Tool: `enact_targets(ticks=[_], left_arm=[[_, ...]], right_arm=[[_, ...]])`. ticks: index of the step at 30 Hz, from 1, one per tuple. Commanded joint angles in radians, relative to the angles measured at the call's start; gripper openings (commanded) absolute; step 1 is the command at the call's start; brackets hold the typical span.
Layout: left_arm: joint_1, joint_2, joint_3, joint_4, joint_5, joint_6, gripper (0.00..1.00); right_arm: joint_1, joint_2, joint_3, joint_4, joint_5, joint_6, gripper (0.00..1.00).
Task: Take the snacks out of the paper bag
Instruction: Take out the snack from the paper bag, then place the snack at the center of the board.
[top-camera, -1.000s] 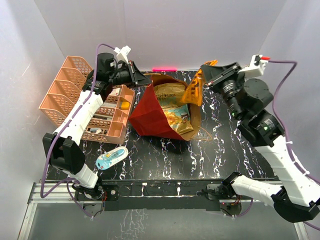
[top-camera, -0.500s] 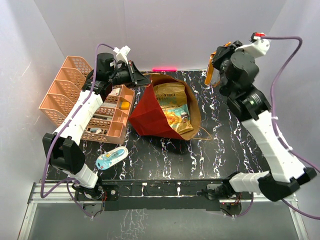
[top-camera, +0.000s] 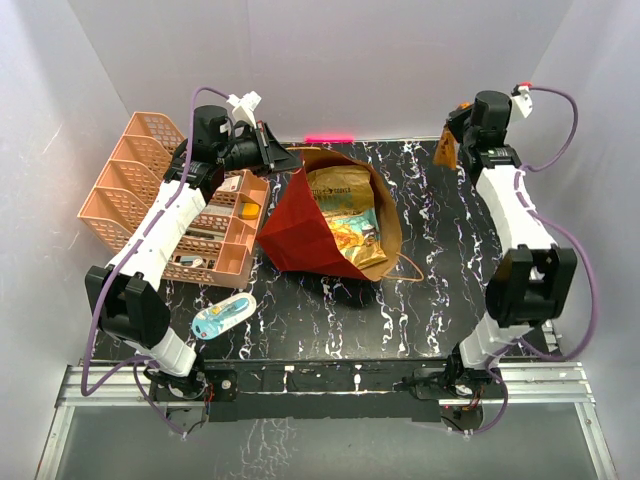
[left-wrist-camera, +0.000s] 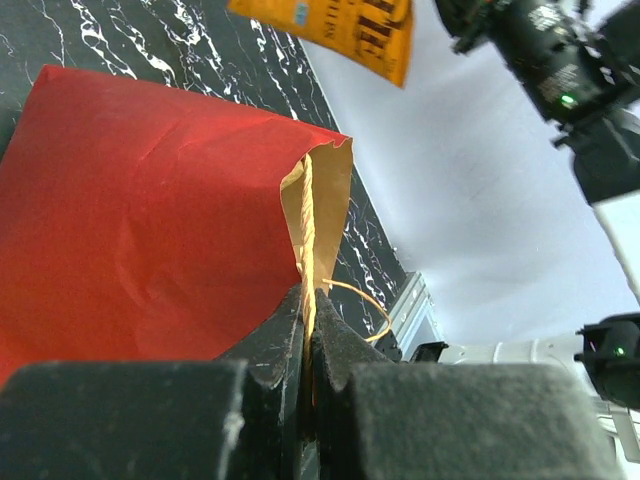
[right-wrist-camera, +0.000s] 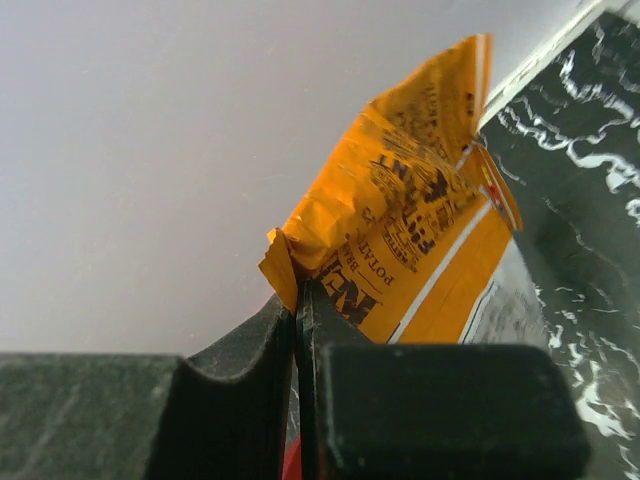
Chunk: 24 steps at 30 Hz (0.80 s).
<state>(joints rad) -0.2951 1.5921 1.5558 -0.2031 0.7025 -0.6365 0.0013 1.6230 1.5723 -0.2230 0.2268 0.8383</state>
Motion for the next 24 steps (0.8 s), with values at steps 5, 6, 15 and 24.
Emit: enact_targets(ticks=[5, 6, 15, 24], left_arm=[[0.010, -0.011, 0.036, -0.004, 0.043, -0.004, 0.00], [0.011, -0.008, 0.036, -0.004, 0.044, -0.005, 0.00], [0.011, -0.012, 0.012, 0.037, 0.079, -0.041, 0.00], [0.010, -0.040, -0.028, 0.070, 0.090, -0.065, 0.00]], right_arm=[[-0.065, 0.172, 0.117, 0.288, -0.274, 0.317, 0.07], [-0.067, 0.167, 0.094, 0.306, -0.278, 0.343, 0.07], [-0.214, -0.102, -0.604, 0.441, -0.275, 0.475, 0.07], [-0.347, -0.281, -1.032, 0.458, -0.290, 0.339, 0.08]])
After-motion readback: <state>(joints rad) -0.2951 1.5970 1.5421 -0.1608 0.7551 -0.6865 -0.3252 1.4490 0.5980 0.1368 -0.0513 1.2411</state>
